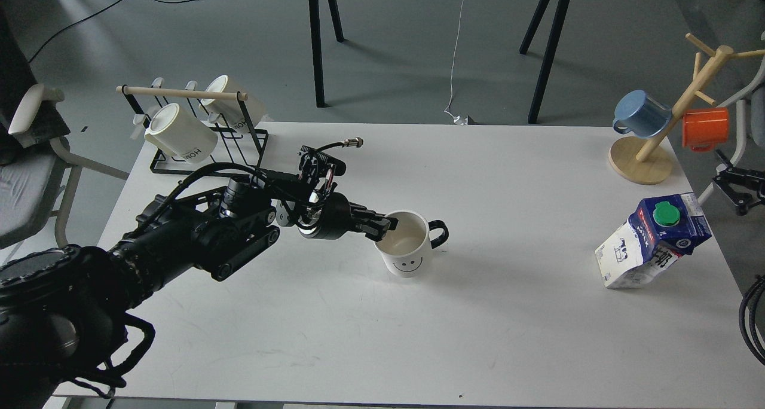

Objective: Place cup and milk with both arms
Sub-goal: 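Release the mug and raise the left arm away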

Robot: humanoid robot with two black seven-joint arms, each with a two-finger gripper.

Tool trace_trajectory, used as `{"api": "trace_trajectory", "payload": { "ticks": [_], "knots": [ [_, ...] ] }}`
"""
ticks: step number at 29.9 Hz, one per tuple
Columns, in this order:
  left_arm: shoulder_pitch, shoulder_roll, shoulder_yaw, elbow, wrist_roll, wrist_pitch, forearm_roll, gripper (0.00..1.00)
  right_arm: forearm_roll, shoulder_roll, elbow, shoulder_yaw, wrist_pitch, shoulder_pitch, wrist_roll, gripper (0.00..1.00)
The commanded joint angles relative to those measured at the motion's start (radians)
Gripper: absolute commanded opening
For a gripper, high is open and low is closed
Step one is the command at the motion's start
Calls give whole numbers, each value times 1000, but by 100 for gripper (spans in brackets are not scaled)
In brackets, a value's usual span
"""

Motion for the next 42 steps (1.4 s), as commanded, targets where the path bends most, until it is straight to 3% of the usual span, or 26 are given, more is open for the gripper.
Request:
{"api": "trace_trajectory", "payload": {
  "ticks": [1,3,18,27,35,42],
  "knots": [
    [-1,21,-1,-13,0,-58,-139,75,34,1,0,1,0,-3,-2,94],
    [-1,42,-7,-32,0,-97,-172,80,50,-1,0,3,0,-8,-2,94],
    [-3,198,-55,-145,0,-97,-333,82,56,-5,2,5,0,-48,-2,94],
    [0,359,-254,-165,0,-97,-786,82,264,-53,48,6,0,-165,-5,94],
    [46,508,-263,-96,0,-97,-1369,83,357,-77,120,50,0,-414,-3,94],
    [84,525,-257,-44,0,-97,-1408,86,305,-7,149,6,0,-506,-6,96]
  ]
}}
